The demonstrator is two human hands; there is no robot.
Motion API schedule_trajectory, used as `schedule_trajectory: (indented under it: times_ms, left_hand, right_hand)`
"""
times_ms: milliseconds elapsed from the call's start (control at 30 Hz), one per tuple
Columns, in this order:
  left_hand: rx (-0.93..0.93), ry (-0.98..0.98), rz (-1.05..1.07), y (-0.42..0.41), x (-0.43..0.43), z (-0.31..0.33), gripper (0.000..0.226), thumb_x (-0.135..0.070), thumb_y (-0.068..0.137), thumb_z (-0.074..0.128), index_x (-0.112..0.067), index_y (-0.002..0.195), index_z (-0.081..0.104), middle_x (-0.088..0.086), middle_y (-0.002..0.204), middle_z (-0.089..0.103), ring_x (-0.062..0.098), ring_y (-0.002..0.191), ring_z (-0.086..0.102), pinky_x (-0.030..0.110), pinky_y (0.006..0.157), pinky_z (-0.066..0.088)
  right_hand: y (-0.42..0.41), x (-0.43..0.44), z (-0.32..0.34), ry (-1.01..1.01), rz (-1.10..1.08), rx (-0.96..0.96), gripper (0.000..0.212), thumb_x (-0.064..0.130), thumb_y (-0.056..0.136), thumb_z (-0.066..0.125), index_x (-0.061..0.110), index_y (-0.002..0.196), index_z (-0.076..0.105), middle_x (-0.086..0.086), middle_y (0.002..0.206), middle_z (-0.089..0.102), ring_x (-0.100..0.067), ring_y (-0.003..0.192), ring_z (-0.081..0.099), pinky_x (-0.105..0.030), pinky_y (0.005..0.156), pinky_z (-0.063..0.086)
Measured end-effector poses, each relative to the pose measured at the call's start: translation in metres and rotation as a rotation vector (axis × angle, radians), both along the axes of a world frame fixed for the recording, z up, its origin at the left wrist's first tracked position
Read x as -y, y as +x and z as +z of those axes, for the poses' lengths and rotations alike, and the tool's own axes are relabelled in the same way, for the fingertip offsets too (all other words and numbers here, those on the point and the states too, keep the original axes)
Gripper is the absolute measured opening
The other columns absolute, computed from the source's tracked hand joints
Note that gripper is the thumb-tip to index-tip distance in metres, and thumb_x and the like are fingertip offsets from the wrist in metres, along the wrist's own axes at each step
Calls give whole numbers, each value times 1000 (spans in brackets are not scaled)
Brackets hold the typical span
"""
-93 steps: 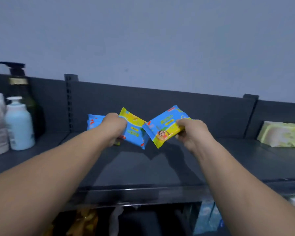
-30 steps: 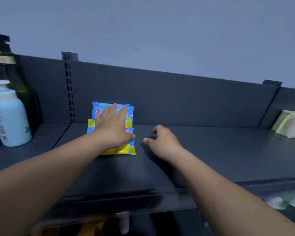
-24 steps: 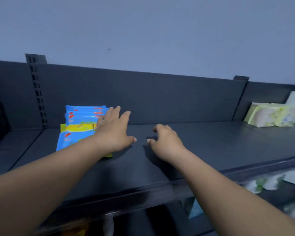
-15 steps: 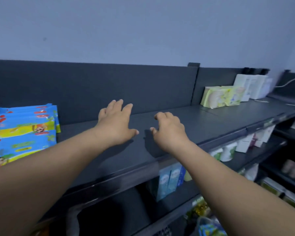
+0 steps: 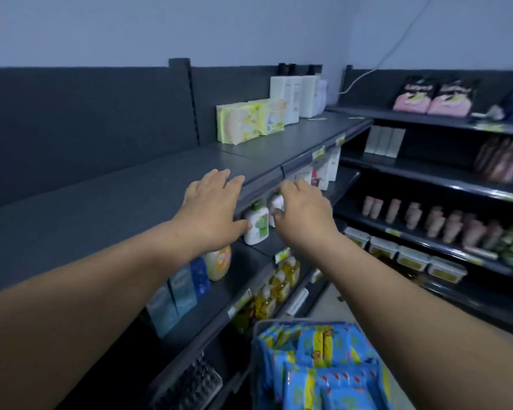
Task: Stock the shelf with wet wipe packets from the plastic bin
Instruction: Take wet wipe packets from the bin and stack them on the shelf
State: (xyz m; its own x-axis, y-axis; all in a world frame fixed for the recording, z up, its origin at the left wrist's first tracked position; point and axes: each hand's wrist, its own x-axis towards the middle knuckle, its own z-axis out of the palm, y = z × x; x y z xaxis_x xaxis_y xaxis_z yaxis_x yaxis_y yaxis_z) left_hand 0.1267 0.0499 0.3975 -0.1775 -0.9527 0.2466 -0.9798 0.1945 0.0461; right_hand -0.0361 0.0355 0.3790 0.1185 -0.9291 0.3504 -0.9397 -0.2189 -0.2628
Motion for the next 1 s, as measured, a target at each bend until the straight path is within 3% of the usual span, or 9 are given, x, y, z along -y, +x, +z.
schedule_trajectory:
  times_ms: [367, 667, 833, 1000]
  left_hand:
    - [6, 163, -246, -125, 52, -95, 77, -52, 85, 58, -17, 147, 27, 6, 144, 39, 25, 135, 33, 38, 108, 29]
    - [8, 422, -268, -193, 84, -209, 83, -53, 83, 62, -16, 148, 26, 9, 146, 38, 28, 134, 35, 38, 107, 33]
    - [38, 516, -281, -201, 86, -271, 70, -52, 82, 63, -18, 138, 39, 5, 134, 50, 26, 120, 49, 36, 89, 44]
    - [106, 632, -312, -191, 83, -327, 80, -52, 86, 60, -16, 148, 25, 6, 147, 38, 26, 133, 39, 41, 104, 39]
  right_hand:
    - [-139, 8, -92, 211, -216, -10, 42, 34, 95, 51, 15, 131, 45, -10, 134, 44, -34, 122, 40, -44, 97, 37]
    - [-208, 8, -202, 452, -305, 14, 46, 36, 92, 55, 13, 130, 46, -12, 133, 45, -35, 121, 42, -45, 98, 41]
    - [-213, 5, -265, 628, -258, 13, 51, 35, 92, 57, 16, 137, 42, -10, 138, 42, -34, 124, 41, -43, 100, 41]
    - [-200, -4, -326, 783, -189, -5, 61, 33, 89, 62, 20, 144, 38, -8, 143, 39, -34, 129, 38, -44, 103, 39]
